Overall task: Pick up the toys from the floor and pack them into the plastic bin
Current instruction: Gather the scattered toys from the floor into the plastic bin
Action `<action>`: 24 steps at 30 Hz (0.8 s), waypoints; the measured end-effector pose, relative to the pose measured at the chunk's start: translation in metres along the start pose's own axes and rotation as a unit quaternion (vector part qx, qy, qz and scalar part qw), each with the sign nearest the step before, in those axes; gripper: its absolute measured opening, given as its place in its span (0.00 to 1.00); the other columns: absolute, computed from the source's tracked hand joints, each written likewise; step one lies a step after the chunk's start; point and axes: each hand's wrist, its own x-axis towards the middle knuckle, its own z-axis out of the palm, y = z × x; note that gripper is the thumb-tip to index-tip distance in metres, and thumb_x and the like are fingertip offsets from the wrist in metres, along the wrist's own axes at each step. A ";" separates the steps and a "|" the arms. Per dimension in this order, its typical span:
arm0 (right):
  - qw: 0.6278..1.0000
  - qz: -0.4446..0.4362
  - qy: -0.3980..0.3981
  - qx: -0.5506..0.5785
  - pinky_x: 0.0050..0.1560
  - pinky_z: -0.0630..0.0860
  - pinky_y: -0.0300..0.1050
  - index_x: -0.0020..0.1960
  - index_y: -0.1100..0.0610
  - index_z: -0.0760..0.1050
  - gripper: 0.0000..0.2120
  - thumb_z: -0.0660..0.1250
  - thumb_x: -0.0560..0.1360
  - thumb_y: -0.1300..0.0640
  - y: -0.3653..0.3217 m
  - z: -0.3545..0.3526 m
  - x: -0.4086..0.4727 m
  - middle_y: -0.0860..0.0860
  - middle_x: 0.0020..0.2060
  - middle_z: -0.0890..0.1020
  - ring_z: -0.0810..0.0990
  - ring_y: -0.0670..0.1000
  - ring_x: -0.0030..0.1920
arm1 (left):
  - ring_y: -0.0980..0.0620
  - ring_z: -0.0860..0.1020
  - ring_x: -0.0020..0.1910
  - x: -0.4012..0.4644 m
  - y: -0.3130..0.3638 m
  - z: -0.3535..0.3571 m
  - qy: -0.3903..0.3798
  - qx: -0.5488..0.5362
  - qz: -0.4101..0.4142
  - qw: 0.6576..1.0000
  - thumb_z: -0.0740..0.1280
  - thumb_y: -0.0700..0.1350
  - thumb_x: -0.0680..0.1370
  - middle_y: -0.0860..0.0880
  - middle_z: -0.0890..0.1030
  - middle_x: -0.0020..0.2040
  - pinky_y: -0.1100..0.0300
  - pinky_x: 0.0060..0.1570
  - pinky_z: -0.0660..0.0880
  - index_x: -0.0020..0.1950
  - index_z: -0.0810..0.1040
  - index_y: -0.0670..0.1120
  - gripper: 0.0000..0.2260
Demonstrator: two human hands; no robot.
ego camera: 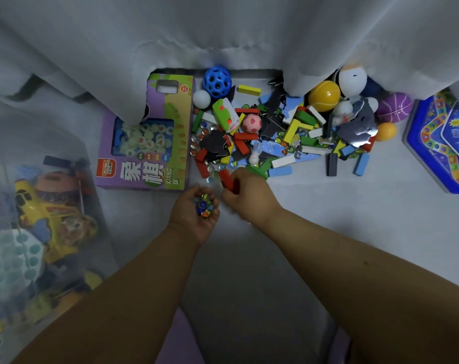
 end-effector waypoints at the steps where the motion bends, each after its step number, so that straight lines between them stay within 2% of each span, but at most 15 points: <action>1: 0.999 -0.008 -0.014 0.030 0.29 0.71 0.42 0.46 0.58 0.71 0.09 0.67 0.74 0.54 -0.007 0.002 -0.004 0.54 0.35 0.77 0.75 0.49 0.29 | 0.53 0.80 0.30 0.000 -0.001 0.001 -0.009 -0.018 0.003 1.000 0.59 0.50 0.80 0.48 0.81 0.35 0.65 0.30 0.75 0.41 0.77 0.44 0.14; 2: 0.999 -0.016 -0.032 0.036 0.29 0.71 0.41 0.45 0.58 0.72 0.09 0.67 0.75 0.53 -0.015 0.006 -0.007 0.53 0.34 0.78 0.74 0.46 0.28 | 0.52 0.83 0.33 0.000 -0.002 0.001 -0.029 -0.042 0.001 0.999 0.59 0.50 0.80 0.47 0.83 0.37 0.62 0.34 0.78 0.44 0.79 0.43 0.14; 4: 0.998 -0.032 -0.052 0.004 0.35 0.71 0.42 0.46 0.59 0.75 0.09 0.67 0.75 0.52 -0.027 0.014 -0.009 0.52 0.36 0.79 0.75 0.46 0.33 | 0.48 0.84 0.40 -0.004 -0.002 0.000 -0.070 -0.079 -0.009 0.994 0.58 0.52 0.80 0.44 0.84 0.42 0.54 0.44 0.79 0.45 0.82 0.42 0.18; 6: 0.997 -0.052 -0.054 -0.034 0.40 0.69 0.44 0.48 0.61 0.77 0.12 0.66 0.75 0.51 -0.034 0.020 -0.008 0.54 0.40 0.81 0.76 0.50 0.40 | 0.47 0.84 0.39 -0.006 -0.001 -0.004 -0.082 -0.094 -0.007 0.992 0.56 0.53 0.81 0.44 0.84 0.41 0.53 0.47 0.79 0.41 0.84 0.41 0.22; 8: 0.996 -0.075 -0.038 -0.031 0.41 0.70 0.45 0.48 0.61 0.78 0.12 0.65 0.76 0.51 -0.036 0.022 -0.009 0.55 0.41 0.81 0.77 0.53 0.42 | 0.47 0.84 0.40 -0.007 0.000 -0.007 -0.089 -0.101 -0.005 0.991 0.56 0.52 0.80 0.44 0.84 0.41 0.54 0.47 0.79 0.41 0.84 0.41 0.22; 9: 0.997 -0.077 -0.017 -0.011 0.41 0.71 0.45 0.49 0.61 0.78 0.10 0.65 0.76 0.53 -0.035 0.022 -0.009 0.55 0.41 0.80 0.77 0.53 0.42 | 0.48 0.84 0.39 -0.008 0.001 -0.008 -0.089 -0.099 -0.006 0.991 0.57 0.52 0.80 0.44 0.84 0.41 0.55 0.45 0.79 0.43 0.83 0.41 0.20; 11: 0.998 -0.054 0.041 0.012 0.42 0.70 0.43 0.52 0.60 0.77 0.08 0.63 0.76 0.58 -0.028 0.019 -0.006 0.55 0.46 0.79 0.77 0.54 0.45 | 0.49 0.81 0.33 -0.008 0.004 -0.012 -0.080 -0.091 -0.009 0.993 0.60 0.50 0.76 0.45 0.81 0.39 0.61 0.32 0.77 0.42 0.79 0.42 0.13; 13: 0.996 -0.041 0.058 -0.059 0.46 0.70 0.43 0.60 0.58 0.74 0.14 0.62 0.75 0.60 -0.016 0.017 0.005 0.56 0.55 0.76 0.76 0.55 0.52 | 0.52 0.76 0.30 -0.009 0.008 -0.018 -0.085 -0.076 -0.011 0.993 0.63 0.50 0.70 0.47 0.77 0.37 0.67 0.26 0.70 0.39 0.76 0.43 0.10; 15: 0.985 -0.040 0.027 -0.165 0.49 0.72 0.47 0.67 0.57 0.69 0.20 0.62 0.76 0.59 -0.006 0.018 0.016 0.57 0.62 0.71 0.73 0.58 0.58 | 0.52 0.75 0.29 -0.009 0.010 -0.026 -0.097 -0.060 -0.011 0.993 0.63 0.51 0.70 0.47 0.76 0.35 0.67 0.25 0.67 0.37 0.76 0.44 0.11; 17: 0.975 -0.033 0.009 -0.220 0.49 0.73 0.49 0.70 0.55 0.65 0.22 0.61 0.76 0.59 -0.007 0.022 0.023 0.57 0.64 0.68 0.72 0.60 0.59 | 0.52 0.75 0.29 -0.008 0.011 -0.033 -0.097 -0.046 -0.011 0.994 0.61 0.51 0.74 0.47 0.76 0.34 0.67 0.24 0.67 0.34 0.77 0.43 0.14; 22: 0.973 0.007 0.008 -0.231 0.45 0.71 0.50 0.70 0.52 0.61 0.26 0.66 0.75 0.55 -0.024 0.040 0.037 0.59 0.67 0.59 0.71 0.61 0.58 | 0.52 0.74 0.29 -0.008 0.015 -0.041 -0.063 -0.002 0.017 0.998 0.58 0.52 0.79 0.47 0.76 0.33 0.66 0.22 0.66 0.34 0.78 0.43 0.20; 24: 0.975 0.025 0.020 -0.221 0.43 0.69 0.49 0.68 0.54 0.62 0.23 0.65 0.76 0.59 -0.029 0.044 0.042 0.60 0.68 0.58 0.72 0.62 0.57 | 0.51 0.75 0.29 -0.008 0.016 -0.043 -0.055 0.001 0.021 0.998 0.58 0.52 0.79 0.47 0.76 0.34 0.66 0.22 0.66 0.36 0.77 0.42 0.19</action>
